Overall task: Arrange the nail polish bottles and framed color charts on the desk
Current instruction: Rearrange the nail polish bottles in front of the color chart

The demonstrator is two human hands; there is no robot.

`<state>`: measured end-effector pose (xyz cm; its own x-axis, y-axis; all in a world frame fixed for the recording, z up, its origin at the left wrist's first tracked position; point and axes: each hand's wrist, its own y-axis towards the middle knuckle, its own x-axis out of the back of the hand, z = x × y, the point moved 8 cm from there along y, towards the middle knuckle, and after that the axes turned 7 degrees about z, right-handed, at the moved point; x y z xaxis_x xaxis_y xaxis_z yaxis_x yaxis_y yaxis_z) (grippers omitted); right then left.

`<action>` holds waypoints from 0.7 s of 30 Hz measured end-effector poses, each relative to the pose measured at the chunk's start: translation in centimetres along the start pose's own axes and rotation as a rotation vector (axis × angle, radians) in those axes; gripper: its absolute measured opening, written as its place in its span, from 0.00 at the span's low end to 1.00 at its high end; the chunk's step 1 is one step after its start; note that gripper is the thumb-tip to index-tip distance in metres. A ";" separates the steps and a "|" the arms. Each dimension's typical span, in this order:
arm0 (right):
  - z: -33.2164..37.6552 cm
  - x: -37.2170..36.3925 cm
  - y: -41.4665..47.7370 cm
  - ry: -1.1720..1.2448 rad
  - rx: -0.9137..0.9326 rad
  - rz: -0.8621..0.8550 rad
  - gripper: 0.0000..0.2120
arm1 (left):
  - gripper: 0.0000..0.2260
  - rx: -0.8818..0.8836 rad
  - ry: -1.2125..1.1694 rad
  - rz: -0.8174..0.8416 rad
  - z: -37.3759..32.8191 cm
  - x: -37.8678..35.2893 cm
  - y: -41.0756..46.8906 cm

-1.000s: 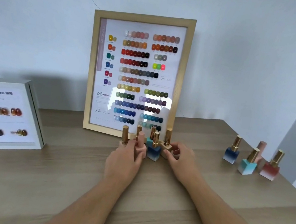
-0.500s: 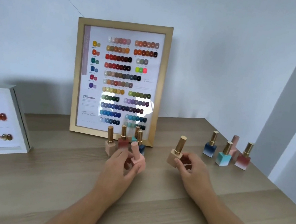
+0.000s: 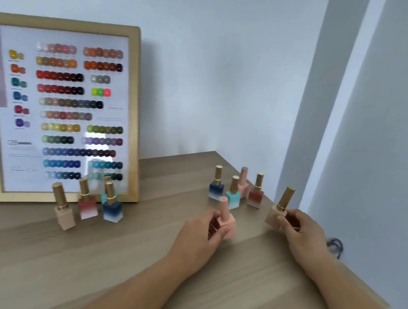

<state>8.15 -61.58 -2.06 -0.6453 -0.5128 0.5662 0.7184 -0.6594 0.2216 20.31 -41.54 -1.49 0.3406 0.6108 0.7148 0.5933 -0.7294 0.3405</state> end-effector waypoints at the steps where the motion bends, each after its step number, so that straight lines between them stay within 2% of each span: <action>1: -0.3 0.2 0.3 -0.011 -0.006 -0.002 0.07 | 0.10 -0.008 -0.005 -0.002 -0.4 -0.7 0.9; 4: -0.6 0.0 1.5 -0.046 -0.017 0.013 0.07 | 0.08 -0.015 -0.023 -0.023 -0.9 -2.1 3.3; 10: -0.7 -0.6 3.7 -0.091 -0.023 0.019 0.10 | 0.11 0.000 0.006 -0.025 -1.5 -4.2 6.6; 17: -0.5 -1.1 4.2 -0.125 0.002 0.049 0.09 | 0.10 0.014 0.040 -0.008 -1.2 -4.8 7.2; 21: -0.3 -1.1 4.0 -0.134 0.017 0.037 0.11 | 0.12 0.064 0.003 0.011 -1.1 -4.6 7.0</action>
<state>11.64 -63.82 -2.07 -0.5787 -0.4582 0.6747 0.7461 -0.6315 0.2110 22.07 -49.78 -1.72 0.3452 0.6015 0.7204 0.6349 -0.7150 0.2928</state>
